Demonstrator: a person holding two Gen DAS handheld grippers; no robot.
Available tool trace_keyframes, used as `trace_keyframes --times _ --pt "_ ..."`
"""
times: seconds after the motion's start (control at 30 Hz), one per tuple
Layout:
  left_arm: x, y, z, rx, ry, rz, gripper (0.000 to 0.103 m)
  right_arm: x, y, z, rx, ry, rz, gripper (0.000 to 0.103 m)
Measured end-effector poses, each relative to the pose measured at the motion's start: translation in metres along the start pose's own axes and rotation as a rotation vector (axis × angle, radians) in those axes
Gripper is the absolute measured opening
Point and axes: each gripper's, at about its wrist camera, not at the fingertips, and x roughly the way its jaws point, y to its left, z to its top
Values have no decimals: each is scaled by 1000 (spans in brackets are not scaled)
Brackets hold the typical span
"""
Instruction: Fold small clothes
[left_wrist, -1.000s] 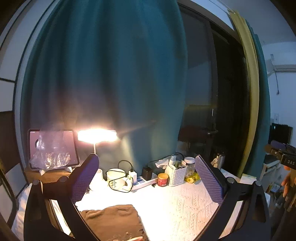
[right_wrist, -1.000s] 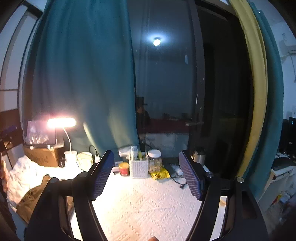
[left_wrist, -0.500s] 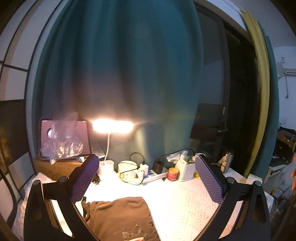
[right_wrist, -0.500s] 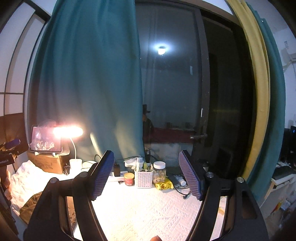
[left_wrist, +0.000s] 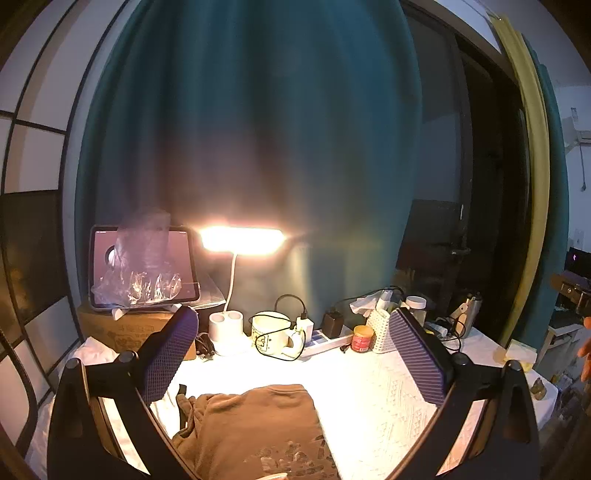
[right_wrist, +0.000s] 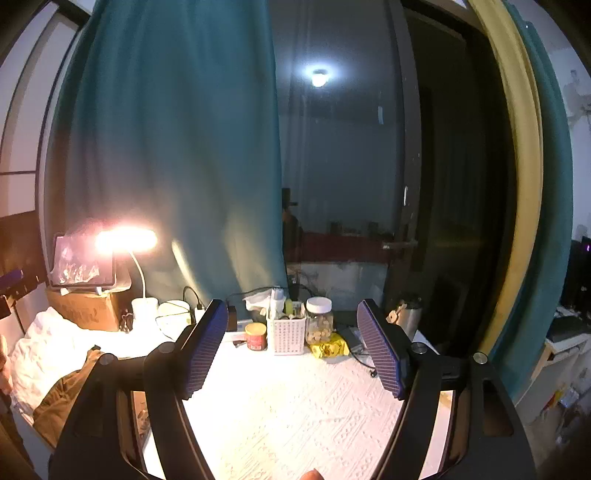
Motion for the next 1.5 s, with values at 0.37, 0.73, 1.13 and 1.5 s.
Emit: trace_keyframes --times 0.37,0.73,1.13,1.5 --pt "3 1 0 -5 0 3 102 5 -3 -3 1 14 6 76" --pt "3 0 0 -8 -2 5 102 5 -3 -3 0 14 5 76" --pt "4 -1 1 4 -5 24 102 6 -7 -9 -9 21 0 76" --pt "8 -3 0 19 8 11 102 6 -5 -12 -32 28 -2 76"
